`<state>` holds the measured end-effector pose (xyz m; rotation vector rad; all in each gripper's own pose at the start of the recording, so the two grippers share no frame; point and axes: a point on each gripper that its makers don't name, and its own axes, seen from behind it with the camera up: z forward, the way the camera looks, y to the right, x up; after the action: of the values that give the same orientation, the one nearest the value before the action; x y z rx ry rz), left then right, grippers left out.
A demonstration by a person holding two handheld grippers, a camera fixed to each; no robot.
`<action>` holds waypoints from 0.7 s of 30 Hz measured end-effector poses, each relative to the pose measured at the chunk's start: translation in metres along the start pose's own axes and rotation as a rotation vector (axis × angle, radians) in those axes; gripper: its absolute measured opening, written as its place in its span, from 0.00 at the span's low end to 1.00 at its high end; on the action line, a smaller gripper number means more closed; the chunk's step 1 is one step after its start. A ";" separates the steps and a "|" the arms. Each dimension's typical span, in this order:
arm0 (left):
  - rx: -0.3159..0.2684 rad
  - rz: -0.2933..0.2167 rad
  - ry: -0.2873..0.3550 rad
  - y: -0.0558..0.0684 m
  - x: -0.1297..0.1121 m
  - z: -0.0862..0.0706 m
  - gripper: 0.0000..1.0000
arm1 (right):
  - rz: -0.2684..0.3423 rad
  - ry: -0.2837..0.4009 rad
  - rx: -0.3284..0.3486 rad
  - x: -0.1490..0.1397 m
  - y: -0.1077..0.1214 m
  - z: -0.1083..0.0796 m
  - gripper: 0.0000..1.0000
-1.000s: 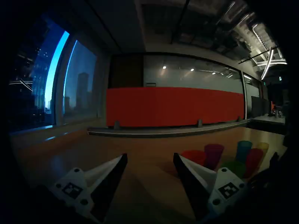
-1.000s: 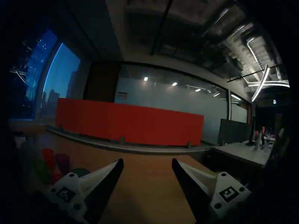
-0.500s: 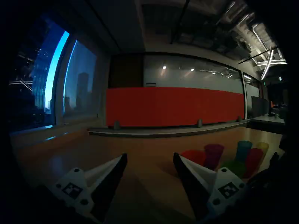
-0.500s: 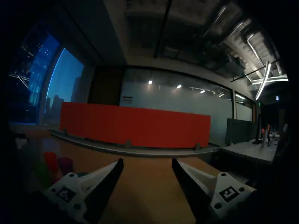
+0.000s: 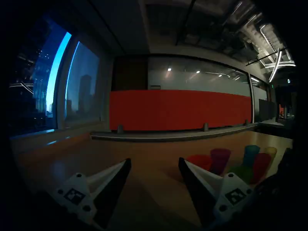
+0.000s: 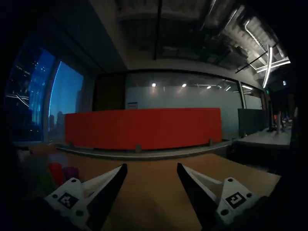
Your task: Pour water
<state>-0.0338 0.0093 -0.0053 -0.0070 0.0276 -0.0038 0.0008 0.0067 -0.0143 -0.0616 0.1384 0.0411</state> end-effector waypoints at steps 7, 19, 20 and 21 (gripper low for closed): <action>0.000 0.000 0.000 0.000 0.000 -0.001 0.91 | -0.016 -0.032 0.005 -0.015 0.001 0.002 1.00; 0.000 0.000 0.000 0.000 0.000 0.000 0.91 | -0.019 -0.040 0.014 -0.024 0.002 0.003 1.00; 0.000 0.000 0.000 0.000 0.000 0.000 0.91 | -0.017 -0.041 0.014 -0.025 0.002 0.003 1.00; 0.000 0.000 0.000 0.000 0.000 0.000 0.91 | -0.016 -0.042 0.014 -0.026 0.002 0.003 1.00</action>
<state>-0.0340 0.0094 -0.0049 -0.0073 0.0278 -0.0039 -0.0244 0.0078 -0.0078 -0.0476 0.0964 0.0251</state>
